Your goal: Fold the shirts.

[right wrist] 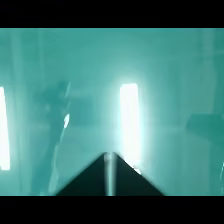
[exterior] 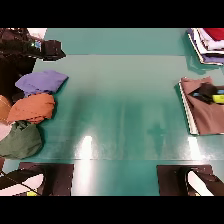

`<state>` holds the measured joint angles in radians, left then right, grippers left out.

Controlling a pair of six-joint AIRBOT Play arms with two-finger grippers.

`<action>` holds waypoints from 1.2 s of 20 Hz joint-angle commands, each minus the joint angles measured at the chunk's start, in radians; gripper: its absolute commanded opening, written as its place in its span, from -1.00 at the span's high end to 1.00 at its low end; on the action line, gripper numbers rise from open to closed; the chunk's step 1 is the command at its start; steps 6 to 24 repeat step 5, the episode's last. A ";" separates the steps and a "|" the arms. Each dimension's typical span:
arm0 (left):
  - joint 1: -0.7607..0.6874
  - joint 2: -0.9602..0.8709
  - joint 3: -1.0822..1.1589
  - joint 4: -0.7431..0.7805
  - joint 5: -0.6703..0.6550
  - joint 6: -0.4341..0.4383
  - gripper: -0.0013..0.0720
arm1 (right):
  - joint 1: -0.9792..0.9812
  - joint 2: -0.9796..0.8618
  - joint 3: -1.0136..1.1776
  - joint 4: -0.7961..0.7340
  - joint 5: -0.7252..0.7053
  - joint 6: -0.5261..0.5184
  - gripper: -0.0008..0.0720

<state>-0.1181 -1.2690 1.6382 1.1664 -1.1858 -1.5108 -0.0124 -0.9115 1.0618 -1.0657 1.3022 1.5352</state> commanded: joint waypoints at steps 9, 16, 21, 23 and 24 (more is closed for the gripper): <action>0.000 0.001 0.000 0.000 0.000 0.000 0.90 | 0.225 -0.063 0.002 0.000 -0.083 0.001 0.92; 0.000 0.001 0.000 0.000 0.000 0.000 0.90 | 0.225 -0.063 0.002 0.000 -0.083 0.001 0.92; 0.000 0.001 0.000 0.000 0.000 0.000 0.90 | 0.225 -0.063 0.002 0.000 -0.083 0.001 0.92; 0.000 0.001 0.000 0.000 0.000 0.000 0.90 | 0.225 -0.063 0.002 0.000 -0.083 0.001 0.92; 0.000 0.001 0.000 0.000 0.000 0.000 0.90 | 0.225 -0.063 0.002 0.000 -0.083 0.001 0.92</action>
